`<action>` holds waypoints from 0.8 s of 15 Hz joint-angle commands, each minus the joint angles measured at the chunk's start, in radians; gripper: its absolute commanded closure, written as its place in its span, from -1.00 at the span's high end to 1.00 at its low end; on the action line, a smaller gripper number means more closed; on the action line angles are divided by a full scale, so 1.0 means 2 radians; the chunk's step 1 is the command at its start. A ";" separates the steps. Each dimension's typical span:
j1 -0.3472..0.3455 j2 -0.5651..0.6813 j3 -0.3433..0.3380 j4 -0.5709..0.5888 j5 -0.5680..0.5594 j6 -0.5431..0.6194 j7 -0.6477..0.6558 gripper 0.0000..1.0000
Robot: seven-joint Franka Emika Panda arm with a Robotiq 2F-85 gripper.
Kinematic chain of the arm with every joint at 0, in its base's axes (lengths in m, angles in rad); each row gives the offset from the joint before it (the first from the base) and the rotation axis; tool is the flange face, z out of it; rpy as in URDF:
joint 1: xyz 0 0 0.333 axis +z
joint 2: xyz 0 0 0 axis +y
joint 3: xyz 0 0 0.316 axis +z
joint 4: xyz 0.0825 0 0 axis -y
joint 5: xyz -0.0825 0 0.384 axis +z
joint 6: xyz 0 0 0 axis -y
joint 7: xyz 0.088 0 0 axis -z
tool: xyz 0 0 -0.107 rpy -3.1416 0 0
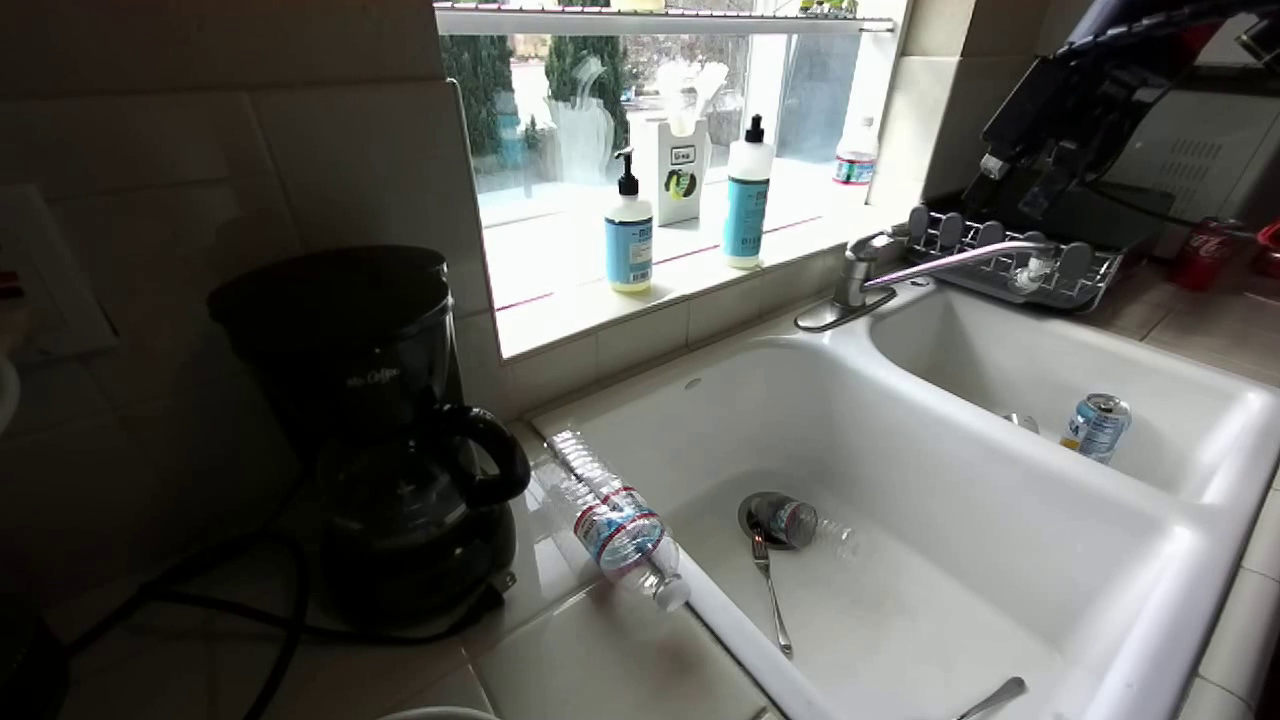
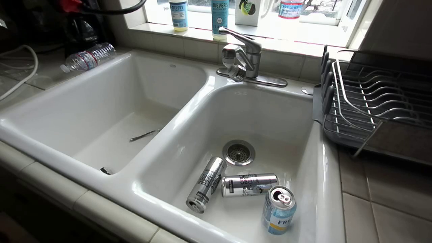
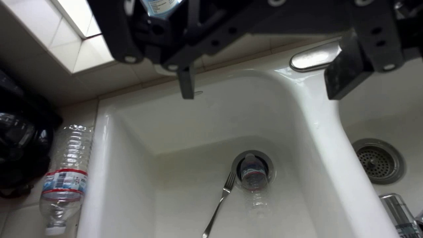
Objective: Make the plastic bottle stand upright
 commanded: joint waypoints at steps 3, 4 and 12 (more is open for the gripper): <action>0.057 0.006 0.013 -0.008 0.124 -0.019 0.010 1.00; 0.063 0.013 0.020 -0.010 0.140 -0.018 0.019 1.00; 0.069 0.048 0.049 -0.012 0.175 -0.007 0.050 1.00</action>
